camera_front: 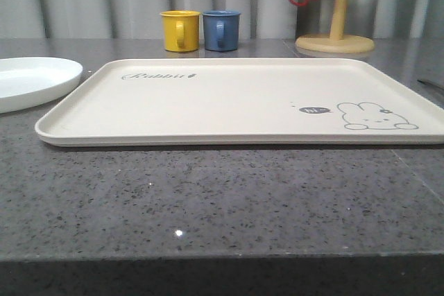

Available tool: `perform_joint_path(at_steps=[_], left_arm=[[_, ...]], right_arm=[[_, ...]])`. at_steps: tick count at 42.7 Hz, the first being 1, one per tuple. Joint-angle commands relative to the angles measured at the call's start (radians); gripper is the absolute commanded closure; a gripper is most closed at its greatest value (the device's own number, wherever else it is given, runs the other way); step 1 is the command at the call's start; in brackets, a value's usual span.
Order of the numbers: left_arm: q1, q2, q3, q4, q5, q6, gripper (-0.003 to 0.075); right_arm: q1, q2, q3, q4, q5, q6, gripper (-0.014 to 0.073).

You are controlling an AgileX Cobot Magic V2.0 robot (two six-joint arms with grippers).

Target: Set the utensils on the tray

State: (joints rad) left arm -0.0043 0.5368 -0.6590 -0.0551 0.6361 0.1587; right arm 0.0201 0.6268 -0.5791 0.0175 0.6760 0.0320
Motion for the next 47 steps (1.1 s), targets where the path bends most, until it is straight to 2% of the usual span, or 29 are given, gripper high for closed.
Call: perform_joint_path(at_steps=[1,4,16,23,36,47], left_arm=[[-0.001,0.042,-0.025,-0.005,-0.074,-0.003,0.0257],[-0.001,0.081,-0.042,-0.005,-0.05,-0.003,0.0211],[0.008,0.39,-0.238,0.002,0.144,-0.003,0.0209],[0.087,0.585,-0.351,-0.02,0.16,0.013,0.0208],[0.272,0.837,-0.462,-0.45,0.136,0.325,0.0208],[0.276,1.0,-0.525,-0.502,0.106,0.336,0.0209]], right_arm=[[0.003,0.011,-0.024,-0.004,-0.058,0.0,0.012],[0.003,0.011,-0.024,-0.004,-0.058,0.0,0.0119],[0.003,0.011,-0.024,-0.004,-0.051,0.0,0.0119],[0.003,0.011,-0.024,-0.004,-0.051,0.0,0.0119],[0.003,0.011,-0.024,-0.004,-0.051,0.0,0.0119],[0.003,0.011,-0.024,-0.004,-0.051,0.0,0.0119]])
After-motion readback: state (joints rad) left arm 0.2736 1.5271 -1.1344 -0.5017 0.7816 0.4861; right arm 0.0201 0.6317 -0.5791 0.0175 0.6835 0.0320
